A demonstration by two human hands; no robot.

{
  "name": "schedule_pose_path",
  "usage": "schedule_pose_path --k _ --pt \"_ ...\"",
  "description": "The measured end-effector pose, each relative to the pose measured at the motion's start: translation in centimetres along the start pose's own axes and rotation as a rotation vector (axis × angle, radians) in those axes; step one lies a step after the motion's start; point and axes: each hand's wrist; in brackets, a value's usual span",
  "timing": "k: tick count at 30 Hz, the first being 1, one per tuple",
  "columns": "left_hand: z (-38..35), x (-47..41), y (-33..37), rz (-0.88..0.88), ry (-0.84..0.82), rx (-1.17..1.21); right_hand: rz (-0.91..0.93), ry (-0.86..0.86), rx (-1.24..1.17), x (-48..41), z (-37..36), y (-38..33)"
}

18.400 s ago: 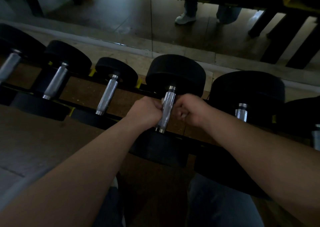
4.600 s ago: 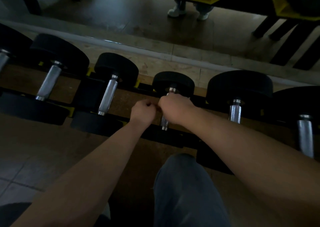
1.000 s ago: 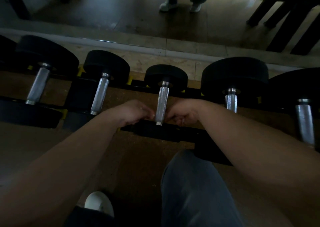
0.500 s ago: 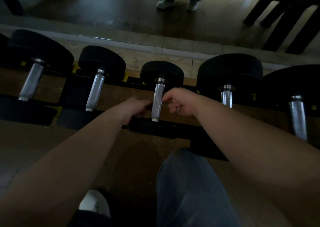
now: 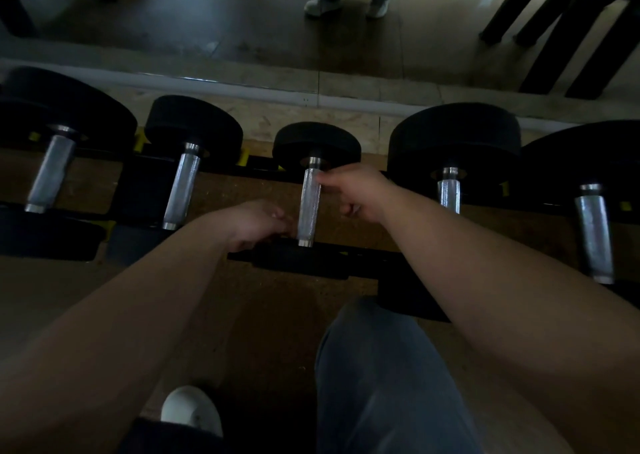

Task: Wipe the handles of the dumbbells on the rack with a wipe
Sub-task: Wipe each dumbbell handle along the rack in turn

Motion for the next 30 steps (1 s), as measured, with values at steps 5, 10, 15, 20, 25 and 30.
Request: schedule_pose_path --k 5,10,15,20,25,30 --pt "-0.6 -2.6 0.8 -0.019 0.181 0.281 0.001 -0.035 0.046 0.3 0.0 0.0" --pt "0.6 -1.5 -0.9 -0.014 -0.073 0.083 0.011 0.022 0.054 -0.1 -0.4 -0.3" --pt "0.8 -1.6 -0.2 0.030 -0.073 -0.011 0.005 -0.003 0.056 -0.1 -0.4 -0.3" --pt "-1.1 -2.0 2.0 -0.021 0.168 0.259 0.002 -0.004 0.036 -0.2 -0.3 -0.4" --pt "-0.8 -0.2 0.5 -0.045 0.064 -0.023 -0.012 0.015 0.071 0.2 -0.6 -0.6" --pt "-0.8 -0.8 1.6 -0.010 0.180 0.193 -0.029 0.005 0.086 0.7 -0.4 -1.1"
Point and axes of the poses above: each hand's wrist, its own x-axis away from the middle knuckle, its own z-axis out of the back of the hand, y = z × x, and after that the axes turned 4 degrees about -y, right-handed
